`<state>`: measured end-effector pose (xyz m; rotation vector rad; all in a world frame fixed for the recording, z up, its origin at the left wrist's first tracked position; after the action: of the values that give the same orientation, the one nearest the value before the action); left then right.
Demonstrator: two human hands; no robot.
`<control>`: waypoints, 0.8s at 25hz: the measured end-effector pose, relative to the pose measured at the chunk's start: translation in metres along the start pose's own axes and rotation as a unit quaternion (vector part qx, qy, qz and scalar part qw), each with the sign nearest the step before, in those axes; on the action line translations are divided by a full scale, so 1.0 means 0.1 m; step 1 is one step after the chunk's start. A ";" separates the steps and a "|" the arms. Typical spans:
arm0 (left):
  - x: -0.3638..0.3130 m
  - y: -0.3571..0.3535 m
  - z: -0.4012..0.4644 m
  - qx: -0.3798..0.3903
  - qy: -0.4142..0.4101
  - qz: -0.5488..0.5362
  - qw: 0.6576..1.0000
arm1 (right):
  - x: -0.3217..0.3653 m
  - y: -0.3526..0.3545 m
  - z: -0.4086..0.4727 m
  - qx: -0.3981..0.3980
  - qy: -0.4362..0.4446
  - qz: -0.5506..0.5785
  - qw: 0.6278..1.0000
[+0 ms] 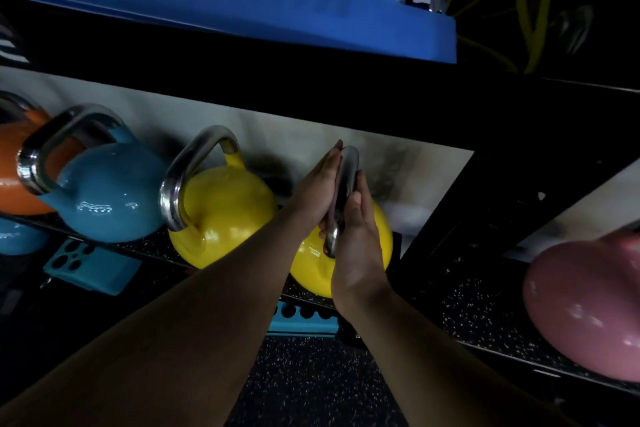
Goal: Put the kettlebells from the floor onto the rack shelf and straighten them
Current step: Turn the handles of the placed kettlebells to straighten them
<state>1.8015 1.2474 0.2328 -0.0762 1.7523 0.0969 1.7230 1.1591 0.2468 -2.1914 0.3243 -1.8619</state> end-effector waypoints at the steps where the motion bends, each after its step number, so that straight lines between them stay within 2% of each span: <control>1: 0.01 -0.01 -0.01 0.004 0.000 -0.002 1.000 | 0.00 0.01 0.00 0.004 0.004 -0.004 1.000; 7: 0.00 -0.02 -0.06 0.005 -0.005 0.006 1.000 | -0.03 0.01 -0.03 0.007 0.017 -0.029 0.999; 13: 0.00 0.01 -0.05 0.003 0.005 0.021 1.000 | -0.04 -0.03 -0.02 -0.034 0.034 -0.035 0.998; 20: -0.01 0.01 -0.10 0.001 0.008 0.018 1.000 | -0.07 -0.02 -0.03 -0.011 0.028 -0.017 0.999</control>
<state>1.7917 1.2471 0.2358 -0.0435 1.7701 0.1208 1.7192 1.1634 0.2418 -2.1743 0.3229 -1.9500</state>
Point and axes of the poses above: each hand's wrist, its own z-axis towards the middle knuckle, its own y-axis out of the back of the hand, x = y × z, the point moved 8 cm from there along z, towards the middle knuckle, and after that the axes turned 3 degrees about y, right-handed, at the moved point
